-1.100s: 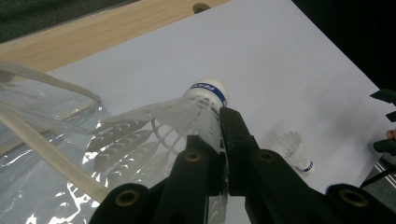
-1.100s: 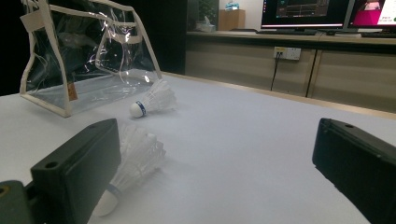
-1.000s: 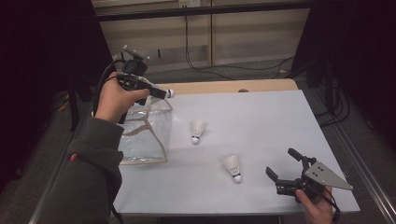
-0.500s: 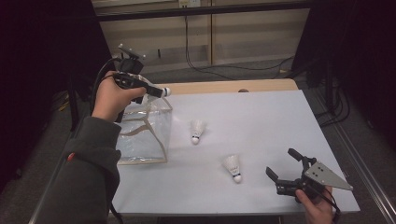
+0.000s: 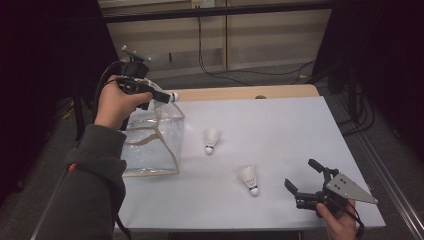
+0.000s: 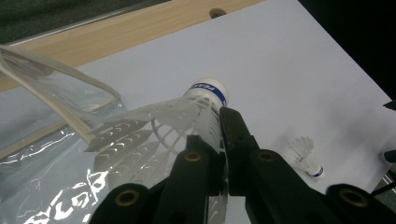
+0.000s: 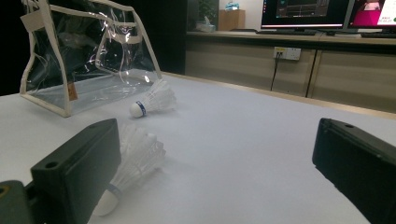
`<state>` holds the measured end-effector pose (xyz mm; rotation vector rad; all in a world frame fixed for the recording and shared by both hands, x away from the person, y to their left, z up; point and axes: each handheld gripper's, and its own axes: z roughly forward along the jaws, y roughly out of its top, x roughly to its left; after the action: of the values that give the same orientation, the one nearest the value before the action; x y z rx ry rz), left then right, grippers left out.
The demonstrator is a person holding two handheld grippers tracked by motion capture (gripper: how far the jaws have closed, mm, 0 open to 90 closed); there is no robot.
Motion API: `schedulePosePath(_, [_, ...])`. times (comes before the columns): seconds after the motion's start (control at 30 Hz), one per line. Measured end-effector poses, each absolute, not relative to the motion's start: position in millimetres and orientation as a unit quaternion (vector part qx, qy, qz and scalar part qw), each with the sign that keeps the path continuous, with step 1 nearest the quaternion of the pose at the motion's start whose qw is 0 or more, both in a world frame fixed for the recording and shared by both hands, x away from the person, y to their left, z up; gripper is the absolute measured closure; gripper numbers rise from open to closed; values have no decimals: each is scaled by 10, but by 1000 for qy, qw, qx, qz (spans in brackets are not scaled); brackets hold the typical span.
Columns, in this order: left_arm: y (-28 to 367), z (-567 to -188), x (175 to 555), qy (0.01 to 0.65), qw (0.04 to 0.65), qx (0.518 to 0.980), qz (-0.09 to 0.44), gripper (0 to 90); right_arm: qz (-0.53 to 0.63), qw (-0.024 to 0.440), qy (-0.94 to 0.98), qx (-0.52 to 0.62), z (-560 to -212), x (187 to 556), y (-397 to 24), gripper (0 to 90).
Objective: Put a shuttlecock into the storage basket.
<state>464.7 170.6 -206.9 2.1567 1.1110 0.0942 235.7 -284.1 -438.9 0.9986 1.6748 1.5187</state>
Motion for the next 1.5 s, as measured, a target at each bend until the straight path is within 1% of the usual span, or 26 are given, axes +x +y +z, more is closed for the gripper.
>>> schedulePosePath(1.5, [1905,-2009,4689,447,342,825,60,886,580,329,640,381,-4386,2352,-2842,13])
